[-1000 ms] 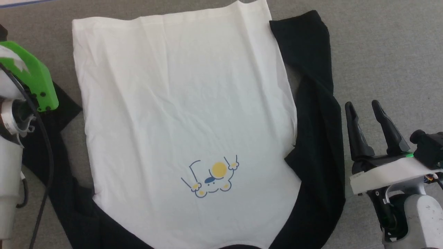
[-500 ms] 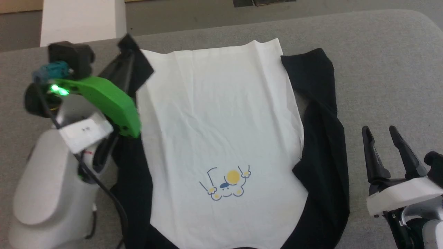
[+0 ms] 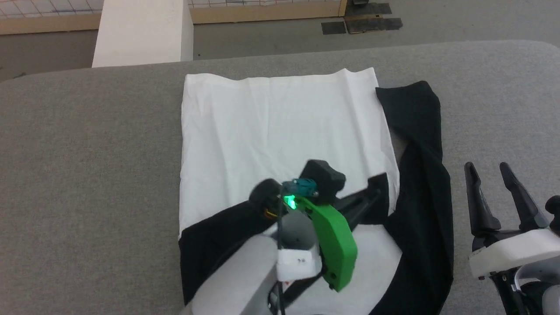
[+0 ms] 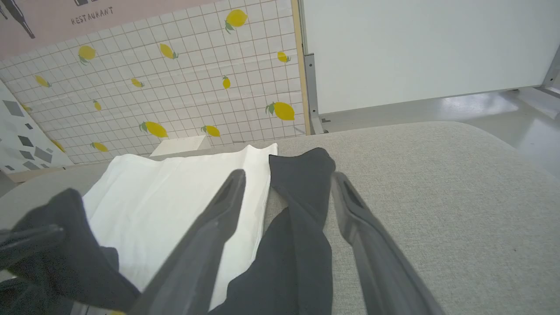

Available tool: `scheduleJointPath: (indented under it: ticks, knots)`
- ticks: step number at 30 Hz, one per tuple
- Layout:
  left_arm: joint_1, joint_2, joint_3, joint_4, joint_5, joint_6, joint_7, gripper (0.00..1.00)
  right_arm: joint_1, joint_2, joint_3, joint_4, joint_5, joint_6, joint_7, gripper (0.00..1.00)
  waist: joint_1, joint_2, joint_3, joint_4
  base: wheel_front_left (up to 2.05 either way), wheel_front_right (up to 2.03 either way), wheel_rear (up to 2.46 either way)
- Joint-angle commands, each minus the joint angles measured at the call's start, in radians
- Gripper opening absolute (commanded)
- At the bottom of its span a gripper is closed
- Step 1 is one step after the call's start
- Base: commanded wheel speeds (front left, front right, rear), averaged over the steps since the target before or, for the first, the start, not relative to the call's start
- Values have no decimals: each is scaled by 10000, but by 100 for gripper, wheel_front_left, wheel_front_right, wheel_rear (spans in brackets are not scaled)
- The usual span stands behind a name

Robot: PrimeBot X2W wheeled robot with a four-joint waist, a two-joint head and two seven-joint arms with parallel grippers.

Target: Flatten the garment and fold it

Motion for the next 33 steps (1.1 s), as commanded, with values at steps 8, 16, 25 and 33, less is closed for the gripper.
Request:
scheduleJointPath:
  ticks: [8,16,25,33]
  knots:
    - [-873,-244,-1966,2375,-1124,-266,-185,0,-91,114,148,166,128,-15,-131,100,0,76,490,-724,0,0,0]
    - [-1719,-250,-4139,4081,-1955,-297,12,0,-334,136,392,539,240,-15,-354,100,0,76,752,-1286,0,0,0]
    - [-2198,-251,-5155,5020,-2629,-146,77,100,-391,159,411,766,261,-15,-462,100,0,76,720,-1331,0,0,0]
    - [-2565,-251,-4557,4412,-3154,221,-1429,100,-239,84,168,631,124,-15,-373,100,0,76,303,-656,0,0,0]
